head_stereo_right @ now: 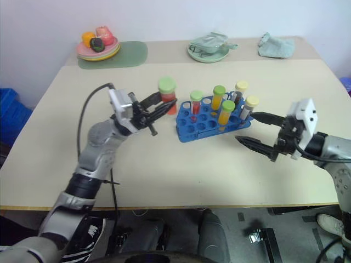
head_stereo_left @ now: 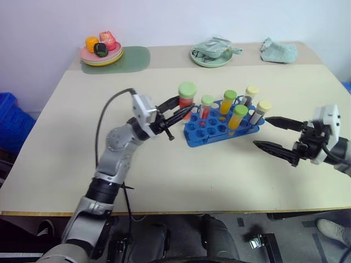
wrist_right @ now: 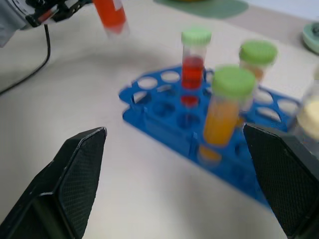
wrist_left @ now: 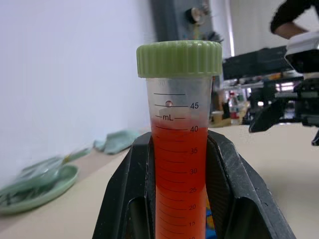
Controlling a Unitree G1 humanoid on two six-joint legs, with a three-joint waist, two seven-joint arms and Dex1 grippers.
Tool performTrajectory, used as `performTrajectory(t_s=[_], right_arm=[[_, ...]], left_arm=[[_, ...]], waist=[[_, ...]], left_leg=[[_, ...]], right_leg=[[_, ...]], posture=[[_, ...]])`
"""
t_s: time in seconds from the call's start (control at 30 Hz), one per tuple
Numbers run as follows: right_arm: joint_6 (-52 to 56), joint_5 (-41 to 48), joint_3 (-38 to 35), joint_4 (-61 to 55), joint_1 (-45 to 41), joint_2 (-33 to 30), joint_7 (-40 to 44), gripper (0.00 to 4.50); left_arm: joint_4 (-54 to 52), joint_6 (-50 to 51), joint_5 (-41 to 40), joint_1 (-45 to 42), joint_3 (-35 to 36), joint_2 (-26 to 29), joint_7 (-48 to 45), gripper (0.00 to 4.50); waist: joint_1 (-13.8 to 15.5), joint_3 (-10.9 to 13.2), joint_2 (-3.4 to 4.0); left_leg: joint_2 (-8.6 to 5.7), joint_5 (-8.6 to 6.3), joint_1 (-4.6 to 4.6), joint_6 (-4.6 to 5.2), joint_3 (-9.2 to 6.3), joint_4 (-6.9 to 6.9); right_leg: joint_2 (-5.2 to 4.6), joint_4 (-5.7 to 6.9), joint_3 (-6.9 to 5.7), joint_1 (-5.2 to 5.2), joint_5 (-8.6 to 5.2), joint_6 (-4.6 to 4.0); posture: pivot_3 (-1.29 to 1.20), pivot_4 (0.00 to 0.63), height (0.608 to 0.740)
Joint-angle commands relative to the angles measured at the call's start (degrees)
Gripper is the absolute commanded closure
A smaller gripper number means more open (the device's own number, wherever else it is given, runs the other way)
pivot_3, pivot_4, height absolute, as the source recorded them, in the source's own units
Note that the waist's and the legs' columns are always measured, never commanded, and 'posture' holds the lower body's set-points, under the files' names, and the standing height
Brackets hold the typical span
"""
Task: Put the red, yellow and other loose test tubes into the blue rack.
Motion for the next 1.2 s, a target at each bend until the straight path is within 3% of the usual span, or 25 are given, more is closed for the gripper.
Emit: performTrajectory(t_s=[0.03,0.2,0.43,1.2], right_arm=[[-1.82,0.35,-3.03,-0.91,0.51,0.58,0.33,0.00],[-2.15,0.40,-3.07,-1.45,1.10,1.06,-0.31,0.00],[-1.66,0.45,-3.29,-2.63,1.48,1.29,-1.32,0.00],[3.99,3.43,-6.31,-10.18,4.65,0.87,-5.75,0.00]], left_arm=[[4.93,-5.55,2.34,-3.57,0.07,-4.28,-1.06,3.76],[16.67,-12.75,6.09,-7.31,0.36,-9.62,-2.66,3.76],[26.72,-19.48,11.12,-10.52,1.10,-12.77,-0.58,3.76],[34.29,-21.36,12.48,-9.90,2.17,-17.20,0.29,3.76]], waist=[[-0.01,0.00,0.00],[0.02,0.00,-0.02],[0.07,0.01,-0.03],[0.06,0.01,-0.03]], left_leg=[[0.00,0.00,0.00,0.00,0.00,0.00],[0.02,-0.01,0.04,0.01,0.01,0.00],[0.02,-0.01,0.05,0.02,0.00,-0.01],[0.02,-0.02,0.07,0.04,-0.02,-0.01]], right_leg=[[0.00,-0.01,0.00,0.00,0.00,0.00],[0.01,-0.09,0.00,0.04,0.00,0.01],[0.01,-0.10,0.00,0.05,0.01,0.01],[0.01,-0.10,0.00,0.05,0.01,0.03]], posture=[[0.00,0.150,0.740],[0.00,0.150,0.740],[0.00,0.150,0.740],[0.00,0.150,0.740]])
